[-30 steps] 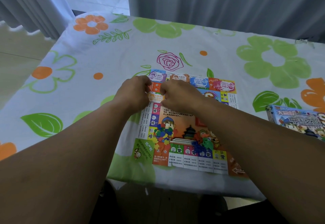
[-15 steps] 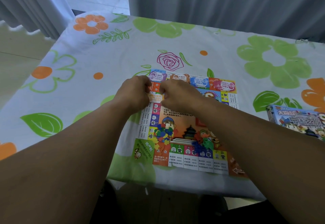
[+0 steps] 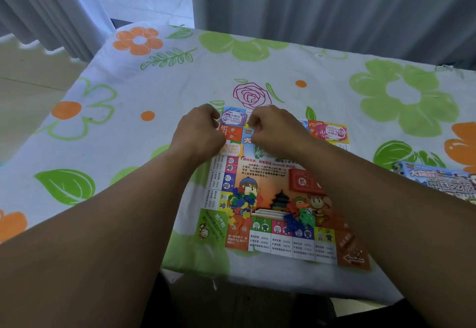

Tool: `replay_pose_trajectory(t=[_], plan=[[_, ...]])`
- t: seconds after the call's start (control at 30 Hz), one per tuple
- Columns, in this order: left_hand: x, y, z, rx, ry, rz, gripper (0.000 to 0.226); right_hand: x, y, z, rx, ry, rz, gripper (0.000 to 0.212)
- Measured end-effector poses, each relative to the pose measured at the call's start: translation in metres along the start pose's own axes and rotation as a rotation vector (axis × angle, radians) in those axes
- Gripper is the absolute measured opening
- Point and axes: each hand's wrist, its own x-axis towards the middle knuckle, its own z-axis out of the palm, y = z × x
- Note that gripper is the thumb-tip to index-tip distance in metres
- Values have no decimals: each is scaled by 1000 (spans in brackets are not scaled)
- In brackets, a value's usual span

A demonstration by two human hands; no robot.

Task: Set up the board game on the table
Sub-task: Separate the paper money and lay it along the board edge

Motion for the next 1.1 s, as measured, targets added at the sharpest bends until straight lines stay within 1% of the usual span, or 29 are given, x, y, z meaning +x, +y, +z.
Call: replay_pose_trajectory(t=[0.1, 0.17, 0.3, 0.37, 0.47, 0.73, 0.97, 1.03, 1.1], plan=[[10, 0, 0, -7, 90, 13, 39, 4, 0, -1, 19, 41, 14, 20], [17, 1, 2, 7, 102, 36, 43, 8, 0, 0, 25, 77, 21, 22], [30, 7, 8, 85, 12, 105, 64, 19, -5, 0, -11, 119, 12, 32], [37, 9, 11, 130, -30, 158, 68, 24, -7, 1, -29, 130, 2, 39], [45, 10, 13, 205, -64, 215, 66, 29, -7, 3, -66, 120, -9, 44], [53, 8, 14, 273, -82, 231, 65, 44, -10, 7, -187, 70, -21, 43], [54, 7, 16, 251, -62, 205, 62, 53, -11, 10, -162, 10, 1, 24], [54, 7, 18, 231, -48, 196, 61, 54, -11, 9, -166, -6, 9, 23], [54, 7, 18, 224, -40, 193, 59, 55, -11, 9, -156, -14, 7, 27]])
